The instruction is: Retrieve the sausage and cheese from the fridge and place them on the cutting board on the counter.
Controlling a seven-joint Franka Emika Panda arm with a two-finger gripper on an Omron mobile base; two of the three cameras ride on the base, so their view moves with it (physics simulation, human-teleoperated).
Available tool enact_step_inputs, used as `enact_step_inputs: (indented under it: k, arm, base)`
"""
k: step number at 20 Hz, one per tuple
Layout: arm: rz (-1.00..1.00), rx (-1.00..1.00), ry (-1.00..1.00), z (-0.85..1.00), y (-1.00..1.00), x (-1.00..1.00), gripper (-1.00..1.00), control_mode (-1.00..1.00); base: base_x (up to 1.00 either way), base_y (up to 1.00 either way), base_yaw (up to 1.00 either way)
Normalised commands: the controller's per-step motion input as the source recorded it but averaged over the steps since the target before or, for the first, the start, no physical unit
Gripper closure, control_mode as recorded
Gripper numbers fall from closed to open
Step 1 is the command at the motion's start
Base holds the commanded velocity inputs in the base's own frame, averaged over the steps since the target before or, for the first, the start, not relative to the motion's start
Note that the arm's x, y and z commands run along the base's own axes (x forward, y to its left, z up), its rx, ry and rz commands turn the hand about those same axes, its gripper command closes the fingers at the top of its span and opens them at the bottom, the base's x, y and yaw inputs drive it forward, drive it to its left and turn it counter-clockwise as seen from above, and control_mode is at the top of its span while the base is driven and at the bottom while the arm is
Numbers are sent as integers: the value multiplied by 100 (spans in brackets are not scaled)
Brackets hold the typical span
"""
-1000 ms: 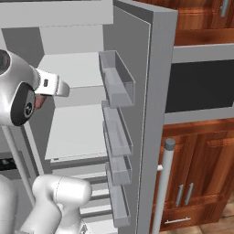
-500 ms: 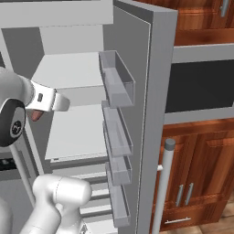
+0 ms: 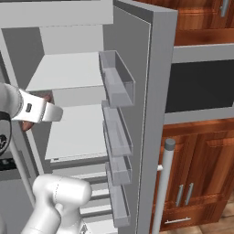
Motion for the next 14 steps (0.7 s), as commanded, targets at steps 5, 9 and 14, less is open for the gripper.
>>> enact_step_inputs:
  k: [5,9,14]
  arm:
    - [0,0,0,0,0,0,100,100]
    - [0,0,0,0,0,0,100,100]
    - [0,0,0,0,0,0,100,100]
  base:
    - [-81,73,25]
    - [-97,100,58]
    - [-20,74,90]
